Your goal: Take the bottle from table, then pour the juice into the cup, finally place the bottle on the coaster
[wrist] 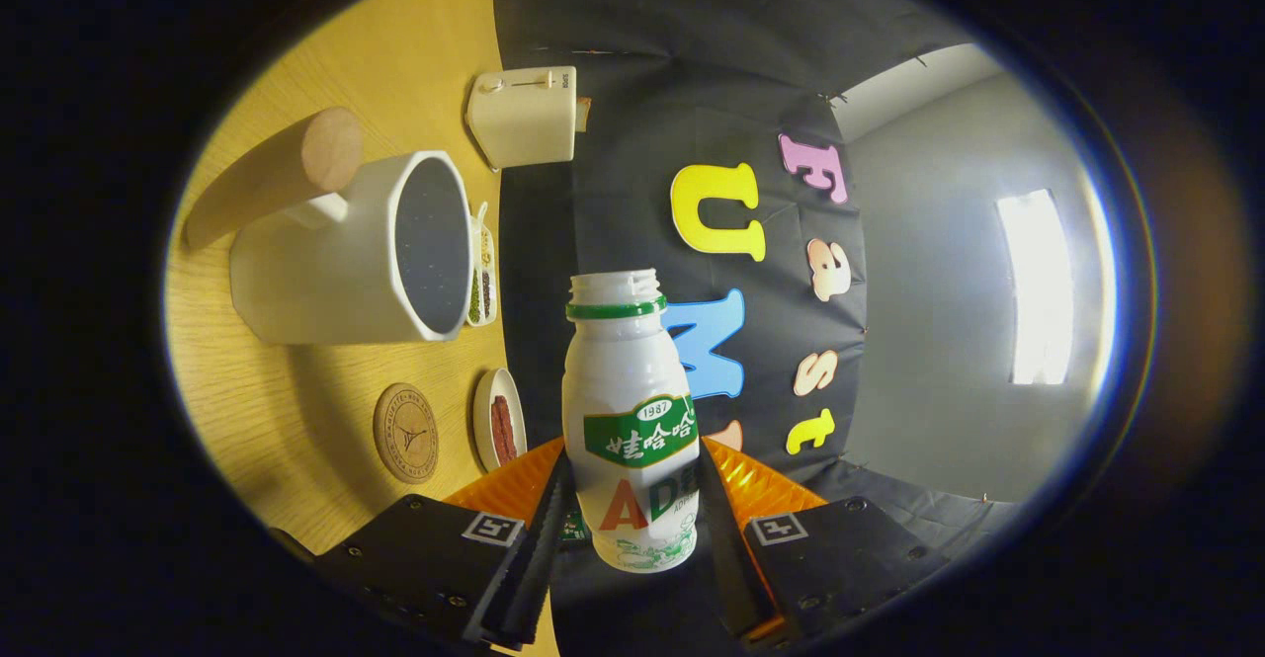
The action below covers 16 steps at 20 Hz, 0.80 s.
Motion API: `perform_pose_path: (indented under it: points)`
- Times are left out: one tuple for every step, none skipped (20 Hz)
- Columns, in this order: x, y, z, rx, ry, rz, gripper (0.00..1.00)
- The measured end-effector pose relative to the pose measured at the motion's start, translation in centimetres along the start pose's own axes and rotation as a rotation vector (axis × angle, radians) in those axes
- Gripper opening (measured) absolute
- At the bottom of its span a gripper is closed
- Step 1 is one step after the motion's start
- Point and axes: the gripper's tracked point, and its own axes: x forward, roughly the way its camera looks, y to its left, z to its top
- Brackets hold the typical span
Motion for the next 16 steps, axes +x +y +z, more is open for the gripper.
perform_pose_path:
  points:
    - [0.07,-0.22,0.02,-0.009,-0.001,-0.004,0.69]
    - [0.0,-0.35,-0.01,-0.018,-0.001,-0.012,0.69]
    - [0.09,-0.66,-0.14,-0.026,-0.001,-0.018,0.69]
    - [0.04,-0.74,-0.2,-0.032,-0.002,-0.02,0.69]
    - [0.11,-0.73,-0.28,-0.037,-0.003,-0.021,0.69]
    - [0.07,-0.72,-0.2,-0.045,-0.003,-0.024,0.69]
    - [0.1,-0.81,-0.3,-0.054,-0.004,-0.028,0.68]
    - [0.06,-0.89,-0.24,-0.063,-0.006,-0.032,0.69]
    - [0.05,-0.97,-0.26,-0.069,-0.009,-0.035,0.69]
    - [0.16,-1.06,-0.25,-0.074,-0.011,-0.037,0.69]
    - [0.1,-1.01,-0.26,-0.077,-0.012,-0.039,0.69]
    - [0.15,-1.06,-0.25,-0.082,-0.013,-0.043,0.68]
    - [0.15,-1.17,-0.23,-0.088,-0.015,-0.048,0.69]
    - [0.17,-1.21,-0.23,-0.094,-0.017,-0.055,0.69]
    - [0.14,-1.21,-0.21,-0.1,-0.018,-0.06,0.69]
    - [0.21,-1.18,-0.19,-0.103,-0.019,-0.062,0.68]
